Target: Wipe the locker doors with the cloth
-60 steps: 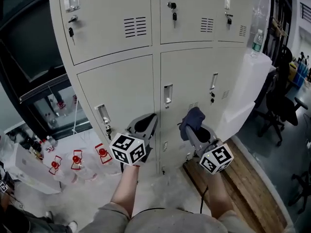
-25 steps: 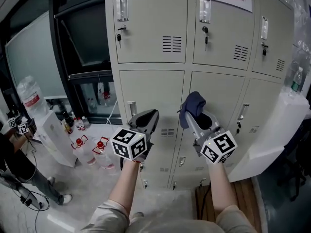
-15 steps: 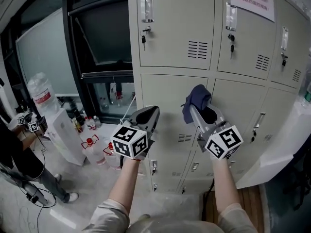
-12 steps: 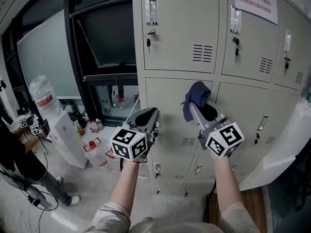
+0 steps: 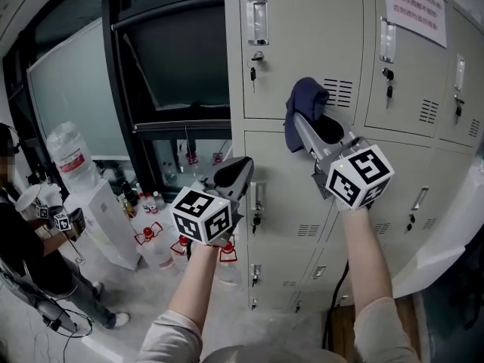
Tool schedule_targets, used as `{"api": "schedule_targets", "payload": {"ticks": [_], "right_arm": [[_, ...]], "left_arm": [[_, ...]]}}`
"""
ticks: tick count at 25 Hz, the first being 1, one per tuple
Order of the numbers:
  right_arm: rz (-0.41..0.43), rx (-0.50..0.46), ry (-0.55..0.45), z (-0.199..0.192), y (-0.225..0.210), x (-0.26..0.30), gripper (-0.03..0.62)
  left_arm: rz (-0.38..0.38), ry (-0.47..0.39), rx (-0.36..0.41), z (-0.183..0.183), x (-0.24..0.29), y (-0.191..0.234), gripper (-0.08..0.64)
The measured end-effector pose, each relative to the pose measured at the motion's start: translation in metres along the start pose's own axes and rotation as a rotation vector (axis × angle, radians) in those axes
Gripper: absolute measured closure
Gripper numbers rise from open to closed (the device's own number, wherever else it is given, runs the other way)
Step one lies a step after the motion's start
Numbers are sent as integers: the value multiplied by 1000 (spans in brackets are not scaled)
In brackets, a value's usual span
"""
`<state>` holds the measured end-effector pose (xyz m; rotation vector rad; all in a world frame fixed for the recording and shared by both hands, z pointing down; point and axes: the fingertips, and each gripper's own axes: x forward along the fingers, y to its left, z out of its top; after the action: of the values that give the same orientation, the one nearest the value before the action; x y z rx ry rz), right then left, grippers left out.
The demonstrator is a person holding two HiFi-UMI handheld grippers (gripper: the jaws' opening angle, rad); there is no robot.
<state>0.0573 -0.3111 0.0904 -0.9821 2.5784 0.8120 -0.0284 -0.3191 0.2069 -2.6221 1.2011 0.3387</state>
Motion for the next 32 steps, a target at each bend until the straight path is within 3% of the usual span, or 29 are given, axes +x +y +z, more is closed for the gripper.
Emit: {"api": "schedule_targets", "payload": {"ticks": [9,19,25,32], "right_arm": [[-14,-113,-46,60,-19,47,537],[-36,-134,-71,126,-41,103,536],[-37,-174,-50,164,-52,145,537],[-99,-201,15,196,-66,200,537]], "left_arm": [[-29,-50,31,37,12,18,561],[-78,-85,65,56,20,15,561],[-95,-121,68,70,21,19,561],[-115,-93,77,67,24,28,561]]}}
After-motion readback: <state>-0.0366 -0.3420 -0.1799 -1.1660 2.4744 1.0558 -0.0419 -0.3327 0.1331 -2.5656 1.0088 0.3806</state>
